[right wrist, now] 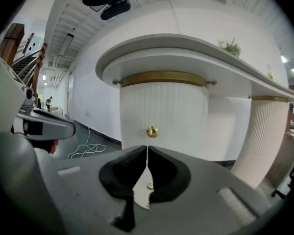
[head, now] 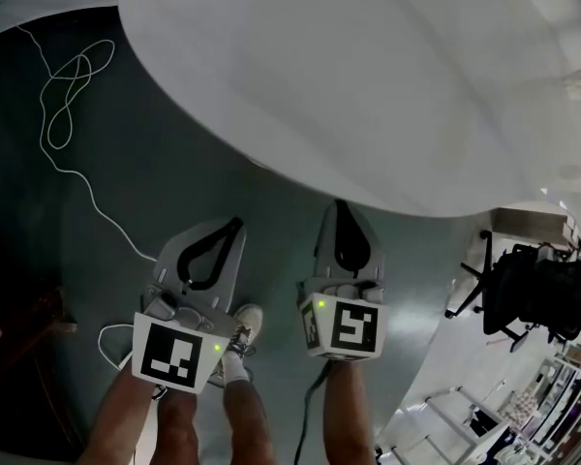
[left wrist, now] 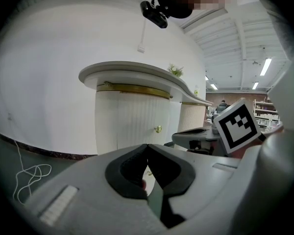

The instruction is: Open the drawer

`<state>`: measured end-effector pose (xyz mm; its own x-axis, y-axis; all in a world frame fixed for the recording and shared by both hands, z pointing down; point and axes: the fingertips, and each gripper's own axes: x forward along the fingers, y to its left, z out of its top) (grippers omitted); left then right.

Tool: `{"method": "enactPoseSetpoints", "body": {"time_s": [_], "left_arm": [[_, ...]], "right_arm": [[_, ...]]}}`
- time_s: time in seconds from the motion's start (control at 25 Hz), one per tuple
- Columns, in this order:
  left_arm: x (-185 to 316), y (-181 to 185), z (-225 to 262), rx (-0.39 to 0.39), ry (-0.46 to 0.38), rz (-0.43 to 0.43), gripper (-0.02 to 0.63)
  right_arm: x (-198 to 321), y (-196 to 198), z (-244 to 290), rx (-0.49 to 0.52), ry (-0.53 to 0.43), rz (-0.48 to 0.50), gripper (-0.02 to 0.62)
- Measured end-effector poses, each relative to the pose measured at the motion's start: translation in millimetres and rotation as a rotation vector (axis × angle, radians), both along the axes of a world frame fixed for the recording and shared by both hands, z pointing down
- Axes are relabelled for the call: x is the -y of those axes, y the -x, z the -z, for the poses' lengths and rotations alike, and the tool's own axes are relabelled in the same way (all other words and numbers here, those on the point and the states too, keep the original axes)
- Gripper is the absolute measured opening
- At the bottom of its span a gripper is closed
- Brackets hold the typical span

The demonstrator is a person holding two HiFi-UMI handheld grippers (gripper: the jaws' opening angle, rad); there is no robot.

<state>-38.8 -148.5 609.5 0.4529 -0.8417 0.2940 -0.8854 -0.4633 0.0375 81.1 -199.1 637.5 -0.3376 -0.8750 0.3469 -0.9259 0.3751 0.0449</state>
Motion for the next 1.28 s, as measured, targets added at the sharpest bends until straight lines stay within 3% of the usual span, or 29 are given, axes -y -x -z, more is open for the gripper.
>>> {"method": "enactPoseSetpoints", "body": {"time_s": [0.08, 0.28, 0.4, 1.0, 1.16, 1.28], "left_arm": [[-1, 0, -2, -0.001, 0.007, 0.000, 0.009], [-1, 7, -2, 0.005, 0.023, 0.003, 0.009], [0, 14, -1, 0.007, 0.020, 0.014, 0.009], [6, 33, -1, 0.007, 0.026, 0.050, 0.009], [8, 36, 0, 0.011, 0.024, 0.052, 0.009], [8, 39, -1, 0.007, 0.030, 0.056, 0.009]], "right_arm": [[8, 2, 0, 0.014, 0.006, -0.005, 0.071], [30, 4, 3, 0.040, 0.011, -0.027, 0.152], [40, 8, 5, 0.040, 0.013, -0.024, 0.163], [64, 20, 5, 0.004, 0.025, -0.016, 0.167], [67, 17, 4, -0.022, 0.026, -0.041, 0.112], [67, 18, 4, -0.025, 0.027, -0.046, 0.110]]}}
